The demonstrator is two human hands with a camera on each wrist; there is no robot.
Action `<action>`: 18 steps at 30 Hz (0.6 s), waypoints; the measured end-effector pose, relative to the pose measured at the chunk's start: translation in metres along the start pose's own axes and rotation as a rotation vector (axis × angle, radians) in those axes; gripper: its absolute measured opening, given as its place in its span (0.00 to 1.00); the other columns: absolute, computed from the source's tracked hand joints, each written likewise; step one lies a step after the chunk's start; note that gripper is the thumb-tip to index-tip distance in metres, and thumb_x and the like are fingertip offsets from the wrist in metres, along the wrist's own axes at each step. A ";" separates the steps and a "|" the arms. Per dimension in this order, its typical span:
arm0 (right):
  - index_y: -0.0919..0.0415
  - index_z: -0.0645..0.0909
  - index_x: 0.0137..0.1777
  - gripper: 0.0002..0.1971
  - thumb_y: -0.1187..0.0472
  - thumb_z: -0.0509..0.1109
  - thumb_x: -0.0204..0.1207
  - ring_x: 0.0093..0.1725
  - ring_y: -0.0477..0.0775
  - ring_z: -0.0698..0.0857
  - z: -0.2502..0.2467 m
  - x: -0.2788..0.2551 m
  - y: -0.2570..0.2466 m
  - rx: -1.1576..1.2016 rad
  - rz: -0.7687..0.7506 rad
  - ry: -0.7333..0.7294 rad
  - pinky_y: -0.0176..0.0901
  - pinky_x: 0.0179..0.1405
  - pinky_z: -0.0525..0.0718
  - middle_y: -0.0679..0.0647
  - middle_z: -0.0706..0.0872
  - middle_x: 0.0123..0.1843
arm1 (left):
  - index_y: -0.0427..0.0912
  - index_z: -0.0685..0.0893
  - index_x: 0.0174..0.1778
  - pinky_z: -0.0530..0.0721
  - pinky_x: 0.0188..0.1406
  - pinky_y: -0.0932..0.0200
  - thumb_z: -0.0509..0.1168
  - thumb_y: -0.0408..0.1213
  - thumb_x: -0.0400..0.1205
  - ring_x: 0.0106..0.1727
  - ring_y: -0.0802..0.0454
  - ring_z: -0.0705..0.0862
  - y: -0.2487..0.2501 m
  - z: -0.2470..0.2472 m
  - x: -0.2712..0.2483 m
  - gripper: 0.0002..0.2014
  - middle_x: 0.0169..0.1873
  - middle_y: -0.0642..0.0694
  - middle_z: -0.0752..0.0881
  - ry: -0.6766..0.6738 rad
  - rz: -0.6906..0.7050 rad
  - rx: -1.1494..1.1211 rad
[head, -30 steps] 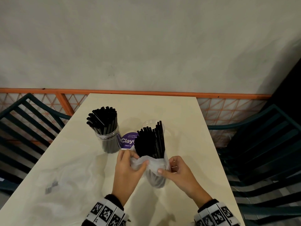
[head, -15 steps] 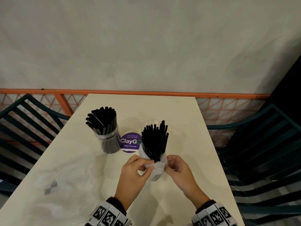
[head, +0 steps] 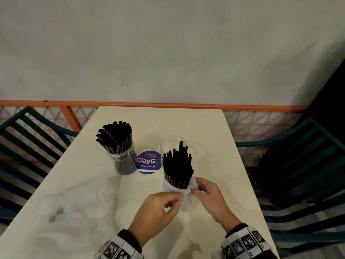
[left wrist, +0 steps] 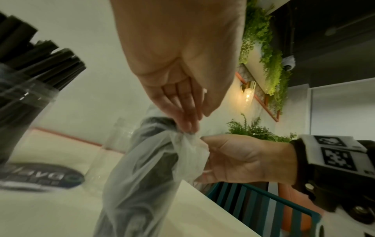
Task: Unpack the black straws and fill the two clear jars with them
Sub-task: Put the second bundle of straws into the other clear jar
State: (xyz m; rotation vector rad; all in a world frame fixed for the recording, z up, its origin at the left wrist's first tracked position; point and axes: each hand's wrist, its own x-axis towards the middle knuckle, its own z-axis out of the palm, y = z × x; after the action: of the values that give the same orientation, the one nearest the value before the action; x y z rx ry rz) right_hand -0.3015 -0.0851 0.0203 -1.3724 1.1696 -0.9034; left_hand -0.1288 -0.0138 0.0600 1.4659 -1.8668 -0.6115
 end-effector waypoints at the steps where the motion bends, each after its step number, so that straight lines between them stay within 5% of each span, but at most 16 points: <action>1: 0.50 0.86 0.50 0.10 0.66 0.70 0.75 0.44 0.46 0.85 0.000 0.000 0.000 -0.052 -0.026 0.009 0.35 0.45 0.82 0.51 0.89 0.46 | 0.53 0.87 0.44 0.77 0.36 0.70 0.63 0.46 0.77 0.35 0.60 0.80 0.003 -0.003 0.003 0.08 0.31 0.60 0.87 0.044 0.077 0.097; 3: 0.41 0.82 0.47 0.14 0.66 0.69 0.76 0.46 0.48 0.85 0.003 0.000 -0.001 -0.148 -0.077 0.027 0.29 0.42 0.82 0.56 0.87 0.49 | 0.49 0.88 0.45 0.77 0.39 0.63 0.63 0.44 0.77 0.37 0.59 0.78 0.016 -0.013 0.013 0.09 0.35 0.53 0.87 0.253 0.223 0.197; 6: 0.37 0.79 0.47 0.15 0.63 0.69 0.76 0.49 0.47 0.84 0.008 -0.004 -0.002 -0.211 -0.122 0.022 0.29 0.43 0.83 0.55 0.84 0.51 | 0.45 0.83 0.59 0.73 0.59 0.59 0.64 0.46 0.76 0.58 0.49 0.79 0.035 -0.025 0.036 0.18 0.54 0.44 0.85 0.477 0.294 0.290; 9: 0.44 0.80 0.56 0.12 0.59 0.70 0.76 0.53 0.45 0.84 0.007 -0.008 0.004 -0.224 -0.095 -0.022 0.31 0.48 0.84 0.51 0.85 0.55 | 0.45 0.66 0.76 0.60 0.75 0.49 0.54 0.58 0.77 0.78 0.41 0.64 0.037 -0.027 0.059 0.33 0.75 0.41 0.70 0.226 0.070 0.424; 11: 0.48 0.79 0.62 0.15 0.57 0.69 0.76 0.55 0.43 0.83 0.004 -0.009 0.011 -0.285 -0.055 -0.067 0.31 0.50 0.83 0.48 0.84 0.58 | 0.44 0.60 0.78 0.65 0.75 0.48 0.48 0.60 0.77 0.77 0.41 0.67 0.032 -0.016 0.065 0.36 0.74 0.41 0.72 0.046 -0.008 0.424; 13: 0.46 0.76 0.63 0.15 0.56 0.68 0.77 0.57 0.42 0.82 0.001 -0.009 0.016 -0.309 -0.018 -0.106 0.33 0.53 0.81 0.46 0.83 0.60 | 0.40 0.69 0.74 0.77 0.65 0.51 0.49 0.56 0.79 0.67 0.43 0.79 0.031 -0.007 0.067 0.31 0.66 0.40 0.81 0.014 0.041 0.431; 15: 0.40 0.73 0.59 0.14 0.57 0.68 0.77 0.57 0.43 0.82 -0.001 -0.008 0.020 -0.312 -0.010 -0.125 0.35 0.54 0.82 0.46 0.82 0.60 | 0.38 0.78 0.66 0.82 0.57 0.53 0.51 0.50 0.80 0.60 0.44 0.84 0.032 -0.002 0.068 0.26 0.69 0.39 0.79 0.016 0.112 0.459; 18: 0.38 0.72 0.56 0.14 0.58 0.68 0.77 0.56 0.41 0.82 -0.003 -0.006 0.021 -0.303 -0.012 -0.148 0.29 0.49 0.83 0.44 0.82 0.58 | 0.40 0.78 0.67 0.82 0.59 0.53 0.52 0.46 0.82 0.61 0.47 0.83 0.031 -0.001 0.072 0.22 0.73 0.40 0.75 0.016 0.233 0.395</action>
State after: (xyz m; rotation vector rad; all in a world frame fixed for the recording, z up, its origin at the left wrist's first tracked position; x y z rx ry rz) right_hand -0.3091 -0.0786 0.0004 -1.6612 1.2188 -0.6382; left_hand -0.1582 -0.0749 0.0985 1.4506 -2.1927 -0.1218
